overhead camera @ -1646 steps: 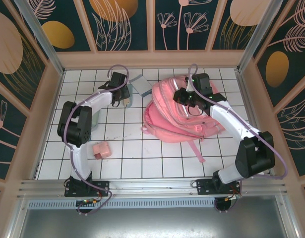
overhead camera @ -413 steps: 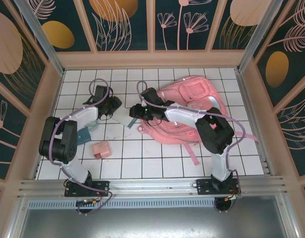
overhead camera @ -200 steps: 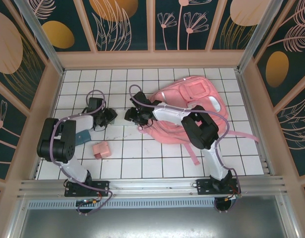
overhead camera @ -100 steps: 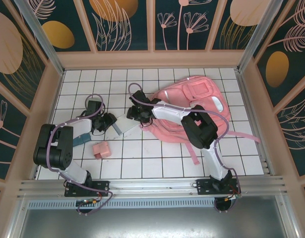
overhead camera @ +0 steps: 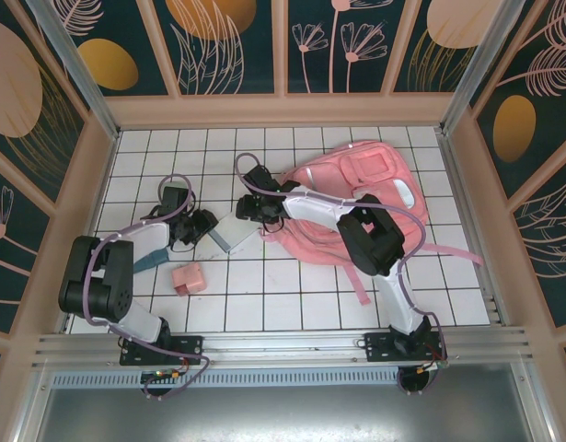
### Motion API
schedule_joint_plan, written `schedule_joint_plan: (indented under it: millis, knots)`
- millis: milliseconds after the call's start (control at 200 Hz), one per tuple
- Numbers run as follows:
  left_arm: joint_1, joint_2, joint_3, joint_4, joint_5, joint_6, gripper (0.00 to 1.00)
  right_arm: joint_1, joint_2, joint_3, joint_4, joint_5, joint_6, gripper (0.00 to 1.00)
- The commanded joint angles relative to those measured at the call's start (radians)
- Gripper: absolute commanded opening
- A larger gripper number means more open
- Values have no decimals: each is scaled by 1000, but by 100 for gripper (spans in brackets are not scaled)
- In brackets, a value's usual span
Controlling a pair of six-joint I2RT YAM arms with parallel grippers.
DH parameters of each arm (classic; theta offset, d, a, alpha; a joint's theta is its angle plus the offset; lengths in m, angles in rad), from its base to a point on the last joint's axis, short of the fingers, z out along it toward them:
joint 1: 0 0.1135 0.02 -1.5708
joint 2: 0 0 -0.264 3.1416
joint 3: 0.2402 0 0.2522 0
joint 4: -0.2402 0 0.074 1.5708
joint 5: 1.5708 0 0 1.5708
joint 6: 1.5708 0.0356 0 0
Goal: Pack the student bag
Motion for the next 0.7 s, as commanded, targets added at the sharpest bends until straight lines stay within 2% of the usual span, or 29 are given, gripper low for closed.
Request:
schedule_joint_plan:
  millis: [0, 325, 695]
  knots:
    - [-14, -33, -19, -44, -7, -10, 41, -21, -74, -7, 54, 56, -42, 57]
    - [-82, -36, -56, -19, -6, -54, 42, -56, 43, 102, -12, 12, -89, 58]
    - [-92, 8, -67, -7, -32, -46, 40, -57, 145, 154, -67, -14, -144, 58]
